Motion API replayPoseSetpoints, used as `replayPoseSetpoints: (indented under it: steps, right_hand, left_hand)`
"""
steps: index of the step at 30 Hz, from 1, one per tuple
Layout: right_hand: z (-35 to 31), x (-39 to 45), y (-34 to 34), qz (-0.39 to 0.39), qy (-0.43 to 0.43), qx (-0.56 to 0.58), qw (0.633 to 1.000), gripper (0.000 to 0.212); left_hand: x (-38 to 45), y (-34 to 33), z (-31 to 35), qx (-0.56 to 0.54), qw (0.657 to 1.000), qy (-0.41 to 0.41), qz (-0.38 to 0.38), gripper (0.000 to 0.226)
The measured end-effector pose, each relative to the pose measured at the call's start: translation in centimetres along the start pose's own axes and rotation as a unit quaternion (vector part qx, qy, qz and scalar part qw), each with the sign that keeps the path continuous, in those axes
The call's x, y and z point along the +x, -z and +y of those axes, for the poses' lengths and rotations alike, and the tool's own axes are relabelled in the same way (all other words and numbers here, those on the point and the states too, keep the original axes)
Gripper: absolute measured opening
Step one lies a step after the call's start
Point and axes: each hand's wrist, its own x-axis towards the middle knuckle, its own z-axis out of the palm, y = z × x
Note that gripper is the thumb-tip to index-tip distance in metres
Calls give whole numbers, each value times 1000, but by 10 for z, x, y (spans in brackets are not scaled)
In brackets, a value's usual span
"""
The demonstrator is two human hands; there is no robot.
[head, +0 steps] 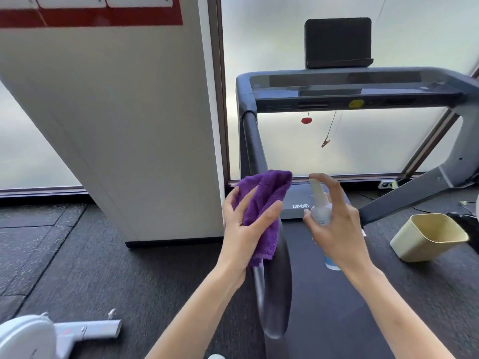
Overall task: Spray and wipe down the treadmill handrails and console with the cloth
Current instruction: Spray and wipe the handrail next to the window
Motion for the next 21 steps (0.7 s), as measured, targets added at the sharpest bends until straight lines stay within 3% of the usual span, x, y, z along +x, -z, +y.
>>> replayPoseSetpoints:
  steps: [5, 13, 21]
  right_hand:
    - [7, 5, -9, 3, 9, 16, 1000, 71]
    - [15, 32, -19, -5, 4, 37, 999, 71]
    - [18, 72, -37, -5, 10, 49, 999, 70]
  left_hand:
    - [19, -6, -6, -3, 1000, 12, -6, 26]
    - [81, -7, -2, -17, 999, 11, 40, 28]
    - [160, -7, 9, 36, 998, 16, 54, 28]
